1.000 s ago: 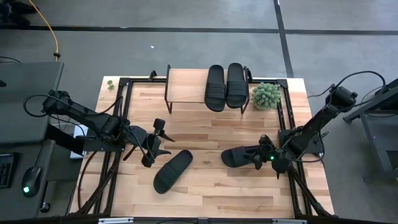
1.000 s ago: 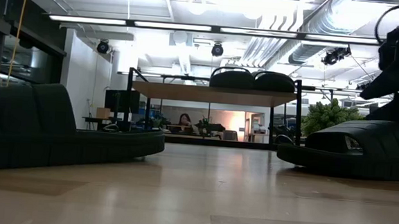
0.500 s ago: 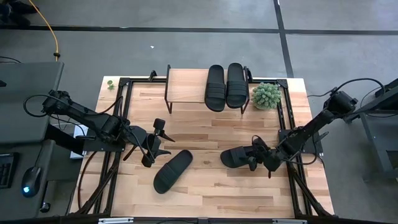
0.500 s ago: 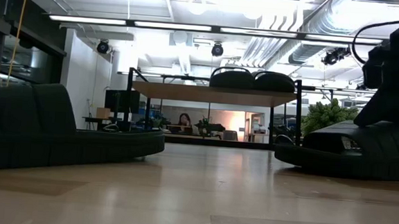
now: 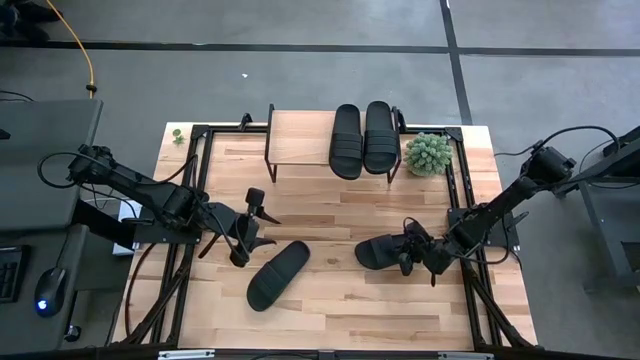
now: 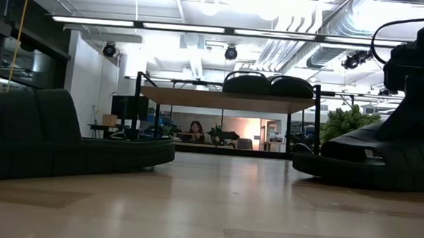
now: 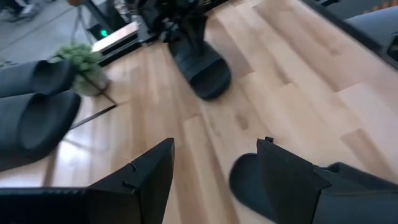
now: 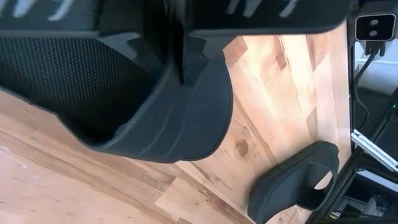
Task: Pick and place slides into the shelf
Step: Put the black slipper on the shelf
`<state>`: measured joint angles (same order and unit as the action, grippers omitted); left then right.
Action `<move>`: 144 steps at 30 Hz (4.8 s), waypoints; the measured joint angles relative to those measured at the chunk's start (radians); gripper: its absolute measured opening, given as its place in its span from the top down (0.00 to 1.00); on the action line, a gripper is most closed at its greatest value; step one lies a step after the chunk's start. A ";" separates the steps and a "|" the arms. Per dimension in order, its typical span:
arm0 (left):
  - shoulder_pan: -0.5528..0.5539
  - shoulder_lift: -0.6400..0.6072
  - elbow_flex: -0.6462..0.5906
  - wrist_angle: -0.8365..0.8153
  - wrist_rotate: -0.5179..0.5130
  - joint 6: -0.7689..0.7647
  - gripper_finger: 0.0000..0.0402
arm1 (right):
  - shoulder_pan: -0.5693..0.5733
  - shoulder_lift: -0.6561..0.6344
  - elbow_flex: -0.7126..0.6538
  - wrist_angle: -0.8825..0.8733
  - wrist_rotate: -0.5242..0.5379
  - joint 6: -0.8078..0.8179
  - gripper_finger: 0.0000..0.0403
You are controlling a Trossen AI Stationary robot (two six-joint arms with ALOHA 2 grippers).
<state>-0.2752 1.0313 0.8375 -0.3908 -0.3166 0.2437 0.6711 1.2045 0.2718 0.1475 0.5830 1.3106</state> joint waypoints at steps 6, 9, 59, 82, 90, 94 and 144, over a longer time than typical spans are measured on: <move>0.000 0.000 0.000 0.000 -0.050 0.025 0.47 | -0.046 0.000 0.013 -0.002 -0.054 -0.050 0.99; 0.000 0.000 0.000 0.009 -0.049 0.040 0.47 | -0.084 0.000 0.039 -0.007 -0.100 -0.115 0.99; -0.216 0.270 0.000 0.420 -0.555 0.537 0.47 | -0.443 0.037 0.430 0.009 -0.609 -0.708 1.00; -0.216 0.364 -0.001 0.464 -0.577 0.634 0.47 | -0.536 0.385 0.834 -0.102 -0.774 -0.884 1.00; -0.218 0.409 -0.001 0.544 -0.630 0.720 0.47 | -0.536 0.458 0.913 -0.099 -0.803 -0.901 1.00; -0.218 0.409 -0.001 0.551 -0.647 0.722 0.47 | -0.537 0.458 0.913 -0.097 -0.801 -0.904 1.00; -0.241 0.407 0.000 0.565 -0.780 0.763 0.97 | -0.540 0.449 0.911 -0.058 -0.684 -0.977 0.66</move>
<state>-0.5163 1.4387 0.8375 0.1738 -1.0963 1.0065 0.1315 1.6532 1.1828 0.0891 -0.1005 0.3339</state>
